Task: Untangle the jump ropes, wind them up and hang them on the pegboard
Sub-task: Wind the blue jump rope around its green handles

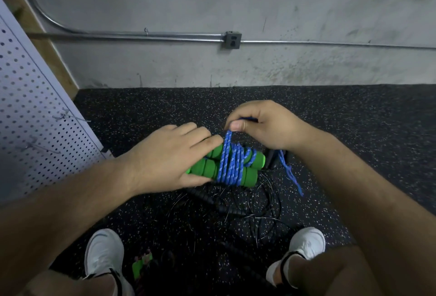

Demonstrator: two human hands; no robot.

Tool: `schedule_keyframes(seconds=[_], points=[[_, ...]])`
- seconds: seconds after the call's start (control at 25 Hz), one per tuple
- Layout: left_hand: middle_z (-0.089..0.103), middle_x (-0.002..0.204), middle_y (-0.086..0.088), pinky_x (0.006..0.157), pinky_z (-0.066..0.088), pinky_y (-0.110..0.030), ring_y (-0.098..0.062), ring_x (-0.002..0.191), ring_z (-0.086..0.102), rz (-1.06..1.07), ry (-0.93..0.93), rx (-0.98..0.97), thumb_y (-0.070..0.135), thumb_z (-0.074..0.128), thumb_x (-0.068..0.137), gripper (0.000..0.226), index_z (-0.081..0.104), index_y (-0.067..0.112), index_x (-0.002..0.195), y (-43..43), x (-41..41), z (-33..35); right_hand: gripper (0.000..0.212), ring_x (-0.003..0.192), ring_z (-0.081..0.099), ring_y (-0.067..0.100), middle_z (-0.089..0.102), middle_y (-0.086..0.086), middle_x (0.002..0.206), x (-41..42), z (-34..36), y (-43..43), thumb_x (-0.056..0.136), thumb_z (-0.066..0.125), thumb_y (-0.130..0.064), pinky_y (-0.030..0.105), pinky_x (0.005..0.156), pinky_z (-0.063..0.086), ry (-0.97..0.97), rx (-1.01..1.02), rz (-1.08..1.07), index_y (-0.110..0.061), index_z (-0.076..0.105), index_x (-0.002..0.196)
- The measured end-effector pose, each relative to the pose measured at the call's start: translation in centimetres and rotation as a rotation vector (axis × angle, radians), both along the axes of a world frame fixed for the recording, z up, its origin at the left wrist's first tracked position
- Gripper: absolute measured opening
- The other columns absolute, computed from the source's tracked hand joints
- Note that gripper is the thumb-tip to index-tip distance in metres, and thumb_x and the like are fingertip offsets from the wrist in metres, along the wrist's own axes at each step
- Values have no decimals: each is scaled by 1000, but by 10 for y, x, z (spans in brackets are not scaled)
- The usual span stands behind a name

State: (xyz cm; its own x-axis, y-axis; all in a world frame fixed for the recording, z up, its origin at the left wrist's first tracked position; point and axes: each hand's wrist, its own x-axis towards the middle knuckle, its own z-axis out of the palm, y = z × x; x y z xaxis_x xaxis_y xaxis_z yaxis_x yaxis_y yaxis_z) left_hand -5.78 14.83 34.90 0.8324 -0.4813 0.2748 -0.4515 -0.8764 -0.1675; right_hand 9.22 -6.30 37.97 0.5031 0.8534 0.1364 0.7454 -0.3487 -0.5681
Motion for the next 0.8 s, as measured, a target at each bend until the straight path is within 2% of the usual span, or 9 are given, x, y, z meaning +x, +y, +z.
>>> schedule_keyframes(seconds=[0.16, 0.2, 0.24, 0.32, 0.4, 0.48, 0.6, 0.72, 0.8], points=[[60, 118, -2, 87, 56, -39, -20, 103, 60, 54, 19, -182, 53, 56, 79, 75, 43, 13, 141, -4, -6, 18, 10, 82, 65, 9, 70, -2, 90, -3, -11, 9, 99, 61, -12, 23, 78, 54, 353, 179, -43, -8, 70, 99], [61, 119, -3, 90, 55, -39, -21, 105, 61, 92, 17, -213, 47, 61, 76, 76, 43, 12, 141, -3, -5, 20, 9, 78, 60, 7, 65, -3, 87, -12, -13, 11, 100, 58, -9, 17, 74, 52, 477, 190, -84, -8, 66, 99], [61, 120, -5, 90, 55, -41, -23, 106, 61, 139, 0, -227, 42, 66, 74, 76, 45, 11, 140, 0, -3, 21, 9, 75, 54, 3, 58, -7, 83, -24, -18, 14, 102, 54, -7, 12, 71, 51, 511, 116, -144, -12, 62, 101], [61, 117, -9, 85, 56, -43, -28, 104, 63, 245, -47, -202, 34, 72, 71, 74, 51, 7, 137, 11, 5, 19, 16, 62, 45, 3, 46, -11, 71, -49, -38, 26, 107, 47, -16, 18, 67, 52, 384, -49, -156, -21, 57, 96], [61, 115, -11, 79, 57, -44, -30, 101, 63, 339, -42, -120, 31, 76, 70, 72, 54, 6, 134, 25, 14, 13, 29, 54, 41, 9, 44, -9, 63, -72, -55, 39, 108, 40, -34, 29, 55, 43, 369, -40, -124, -22, 62, 92], [61, 113, -12, 77, 57, -44, -31, 100, 63, 394, -6, -46, 30, 77, 69, 70, 55, 6, 131, 39, 21, 4, 32, 57, 43, 5, 47, -11, 66, -87, -61, 50, 108, 40, -36, 28, 59, 37, 349, -22, -130, -17, 63, 95], [61, 113, -10, 76, 57, -43, -29, 100, 62, 404, 20, 8, 32, 78, 70, 69, 54, 8, 130, 52, 27, -6, 35, 64, 47, 9, 48, -10, 67, -103, -41, 51, 107, 42, -35, 28, 63, 37, 262, -64, -100, -11, 63, 93], [61, 116, -8, 78, 55, -42, -27, 101, 61, 381, 31, 61, 37, 81, 67, 75, 54, 9, 131, 56, 29, -13, 33, 52, 45, -1, 47, -11, 61, -97, -7, 42, 107, 45, -35, 16, 52, 33, 263, -73, -77, -14, 65, 92], [61, 115, -5, 77, 55, -40, -25, 100, 60, 345, 35, 96, 41, 82, 67, 76, 54, 11, 131, 54, 27, -16, 30, 47, 42, 1, 50, -7, 61, -87, 13, 33, 106, 46, -34, 21, 47, 34, 309, -52, -81, -17, 68, 93]])
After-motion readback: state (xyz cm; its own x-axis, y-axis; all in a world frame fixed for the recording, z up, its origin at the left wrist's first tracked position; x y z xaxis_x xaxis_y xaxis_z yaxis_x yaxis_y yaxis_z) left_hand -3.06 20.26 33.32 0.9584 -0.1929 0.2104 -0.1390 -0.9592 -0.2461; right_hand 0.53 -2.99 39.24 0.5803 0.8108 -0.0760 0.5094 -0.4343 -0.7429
